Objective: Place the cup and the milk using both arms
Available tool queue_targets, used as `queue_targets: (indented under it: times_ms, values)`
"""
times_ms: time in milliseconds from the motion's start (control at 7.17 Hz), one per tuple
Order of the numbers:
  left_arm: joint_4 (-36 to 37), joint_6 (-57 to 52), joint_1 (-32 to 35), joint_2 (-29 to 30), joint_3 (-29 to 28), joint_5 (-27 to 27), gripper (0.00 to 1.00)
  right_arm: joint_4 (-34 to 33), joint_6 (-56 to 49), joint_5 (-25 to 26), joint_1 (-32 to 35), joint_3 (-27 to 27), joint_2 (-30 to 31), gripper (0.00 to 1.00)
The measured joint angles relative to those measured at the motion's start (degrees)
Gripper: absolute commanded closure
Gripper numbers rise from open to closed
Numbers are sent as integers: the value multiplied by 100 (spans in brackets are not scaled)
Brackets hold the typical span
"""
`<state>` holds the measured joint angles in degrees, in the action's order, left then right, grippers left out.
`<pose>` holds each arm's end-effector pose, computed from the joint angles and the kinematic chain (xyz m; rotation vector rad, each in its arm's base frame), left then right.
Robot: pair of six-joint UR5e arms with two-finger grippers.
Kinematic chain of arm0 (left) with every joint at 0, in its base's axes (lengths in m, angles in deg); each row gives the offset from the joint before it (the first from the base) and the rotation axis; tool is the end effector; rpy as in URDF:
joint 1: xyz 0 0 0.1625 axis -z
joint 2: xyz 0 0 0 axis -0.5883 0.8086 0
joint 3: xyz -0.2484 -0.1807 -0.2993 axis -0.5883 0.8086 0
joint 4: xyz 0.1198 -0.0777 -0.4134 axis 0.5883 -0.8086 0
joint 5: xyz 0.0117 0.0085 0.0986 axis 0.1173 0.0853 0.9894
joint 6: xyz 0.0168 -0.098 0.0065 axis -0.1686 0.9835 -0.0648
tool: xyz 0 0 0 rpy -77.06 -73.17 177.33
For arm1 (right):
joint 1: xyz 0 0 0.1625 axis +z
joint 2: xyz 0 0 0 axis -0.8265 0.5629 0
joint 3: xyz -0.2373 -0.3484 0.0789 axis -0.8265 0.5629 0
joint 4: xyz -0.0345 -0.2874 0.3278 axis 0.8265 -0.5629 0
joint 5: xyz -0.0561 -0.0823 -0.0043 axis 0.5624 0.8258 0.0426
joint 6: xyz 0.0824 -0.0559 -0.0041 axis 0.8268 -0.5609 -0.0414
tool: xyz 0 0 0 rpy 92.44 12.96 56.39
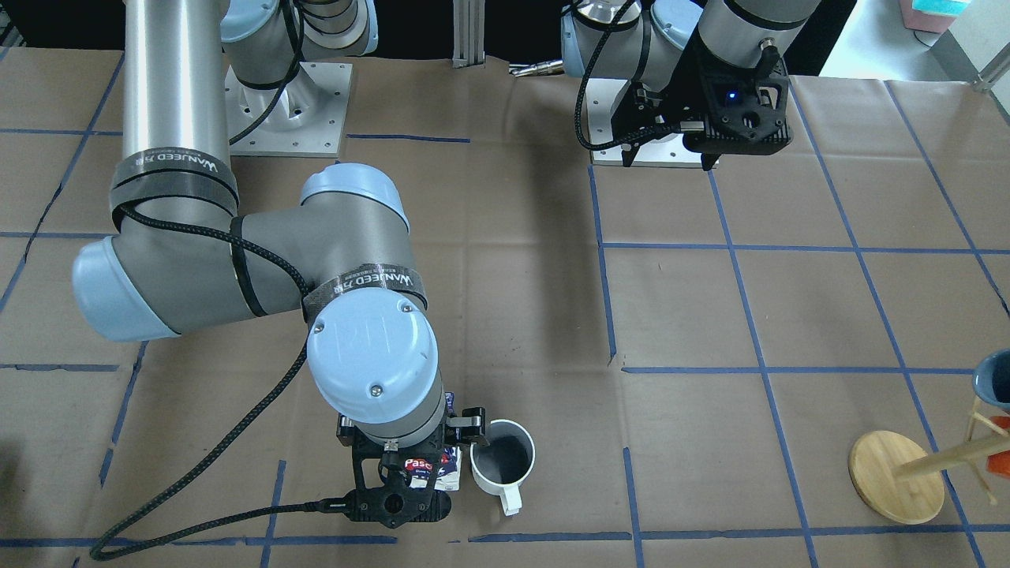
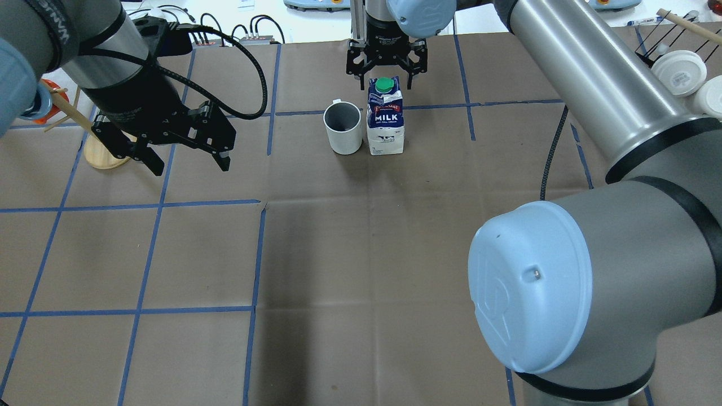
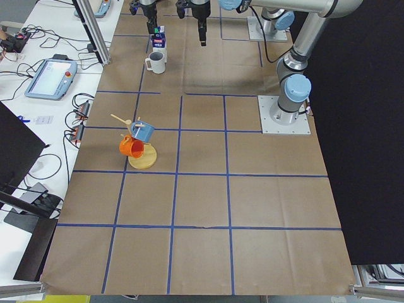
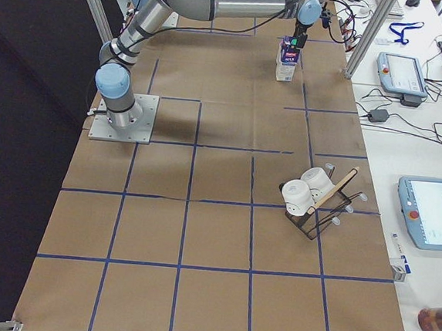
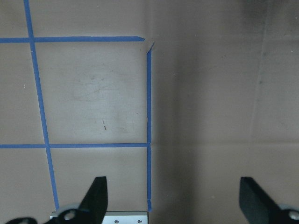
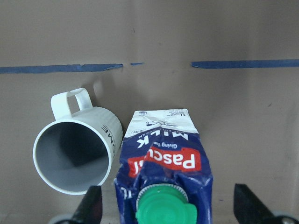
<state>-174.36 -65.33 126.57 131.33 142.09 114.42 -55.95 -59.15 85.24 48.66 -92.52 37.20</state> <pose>-0.1415 -0.4810 0.5076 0.0095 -3.1012 -0.1663 0.3321 -0.7410 0.3527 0.0290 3.1087 0.0640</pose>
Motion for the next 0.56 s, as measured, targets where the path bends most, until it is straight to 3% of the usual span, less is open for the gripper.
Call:
queue_targets:
  times_ms: [279,558]
  values:
    - [0,-6,0,-11,10,0,0,309,-317,24,-101,-134,432,0]
    - [0,-7,0,-15,16,0,0,1010,-941,58,-464,-708,1298,0]
